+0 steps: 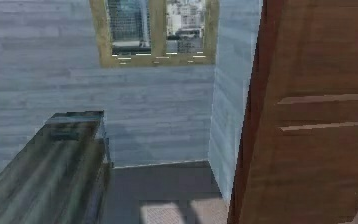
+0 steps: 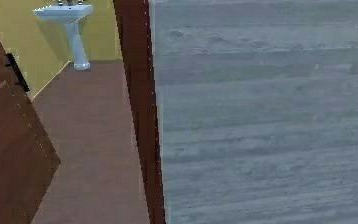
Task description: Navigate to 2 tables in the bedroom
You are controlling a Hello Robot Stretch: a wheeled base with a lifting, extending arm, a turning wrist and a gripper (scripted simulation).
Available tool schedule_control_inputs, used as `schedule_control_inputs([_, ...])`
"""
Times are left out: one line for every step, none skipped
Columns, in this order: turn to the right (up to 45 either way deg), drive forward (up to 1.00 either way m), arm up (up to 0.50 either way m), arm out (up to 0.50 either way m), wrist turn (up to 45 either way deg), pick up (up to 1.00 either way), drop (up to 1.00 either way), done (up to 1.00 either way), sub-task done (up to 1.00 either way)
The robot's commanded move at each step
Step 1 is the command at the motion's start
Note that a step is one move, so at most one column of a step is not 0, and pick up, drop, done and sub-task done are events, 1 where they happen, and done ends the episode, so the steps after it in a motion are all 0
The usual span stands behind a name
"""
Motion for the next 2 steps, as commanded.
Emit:
schedule_control_inputs([45.0, 0.0, 0.0, 0.0, 0.0, 0.0, 0.0, 0.0, 0.0])
schedule_control_inputs([3.0, 0.0, 0.0, 0.0, 0.0, 0.0, 0.0, 0.0, 0.0])
